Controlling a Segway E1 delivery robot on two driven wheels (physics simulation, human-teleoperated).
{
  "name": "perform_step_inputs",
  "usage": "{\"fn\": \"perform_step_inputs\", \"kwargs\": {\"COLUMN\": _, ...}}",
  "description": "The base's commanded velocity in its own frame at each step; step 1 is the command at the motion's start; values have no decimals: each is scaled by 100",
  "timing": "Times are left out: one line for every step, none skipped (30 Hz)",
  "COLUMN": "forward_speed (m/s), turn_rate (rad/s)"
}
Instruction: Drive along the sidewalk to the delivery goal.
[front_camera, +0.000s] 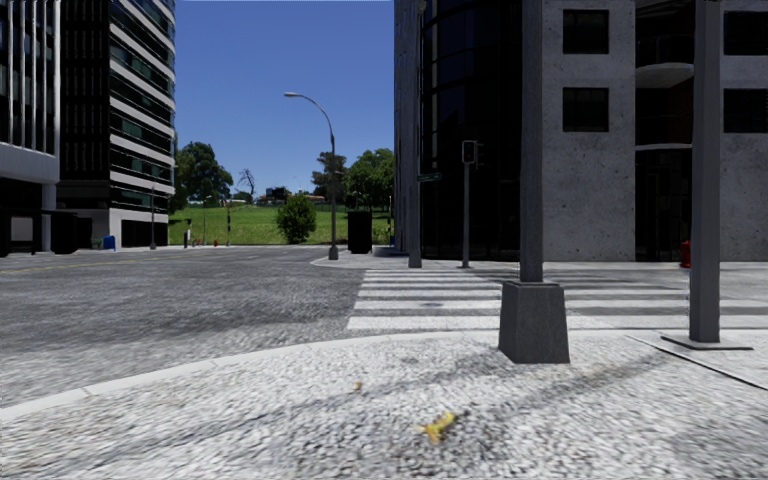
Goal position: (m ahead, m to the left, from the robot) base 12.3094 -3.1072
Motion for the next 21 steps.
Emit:
{"fn": "perform_step_inputs", "kwargs": {"forward_speed": 200, "turn_rate": 0}}
{"fn": "perform_step_inputs", "kwargs": {"forward_speed": 200, "turn_rate": 0}}
{"fn": "perform_step_inputs", "kwargs": {"forward_speed": 200, "turn_rate": 0}}
{"fn": "perform_step_inputs", "kwargs": {"forward_speed": 200, "turn_rate": 0}}
{"fn": "perform_step_inputs", "kwargs": {"forward_speed": 200, "turn_rate": 0}}
{"fn": "perform_step_inputs", "kwargs": {"forward_speed": 200, "turn_rate": 0}}
{"fn": "perform_step_inputs", "kwargs": {"forward_speed": 200, "turn_rate": 0}}
{"fn": "perform_step_inputs", "kwargs": {"forward_speed": 200, "turn_rate": 0}}
{"fn": "perform_step_inputs", "kwargs": {"forward_speed": 200, "turn_rate": 0}}
{"fn": "perform_step_inputs", "kwargs": {"forward_speed": 200, "turn_rate": 0}}
{"fn": "perform_step_inputs", "kwargs": {"forward_speed": 200, "turn_rate": 0}}
{"fn": "perform_step_inputs", "kwargs": {"forward_speed": 200, "turn_rate": 0}}
{"fn": "perform_step_inputs", "kwargs": {"forward_speed": 200, "turn_rate": 0}}
{"fn": "perform_step_inputs", "kwargs": {"forward_speed": 200, "turn_rate": 0}}
{"fn": "perform_step_inputs", "kwargs": {"forward_speed": 200, "turn_rate": 0}}
{"fn": "perform_step_inputs", "kwargs": {"forward_speed": 200, "turn_rate": -2}}
{"fn": "perform_step_inputs", "kwargs": {"forward_speed": 200, "turn_rate": -2}}
{"fn": "perform_step_inputs", "kwargs": {"forward_speed": 200, "turn_rate": -8}}
{"fn": "perform_step_inputs", "kwargs": {"forward_speed": 200, "turn_rate": -14}}
{"fn": "perform_step_inputs", "kwargs": {"forward_speed": 200, "turn_rate": -17}}
{"fn": "perform_step_inputs", "kwargs": {"forward_speed": 200, "turn_rate": -21}}
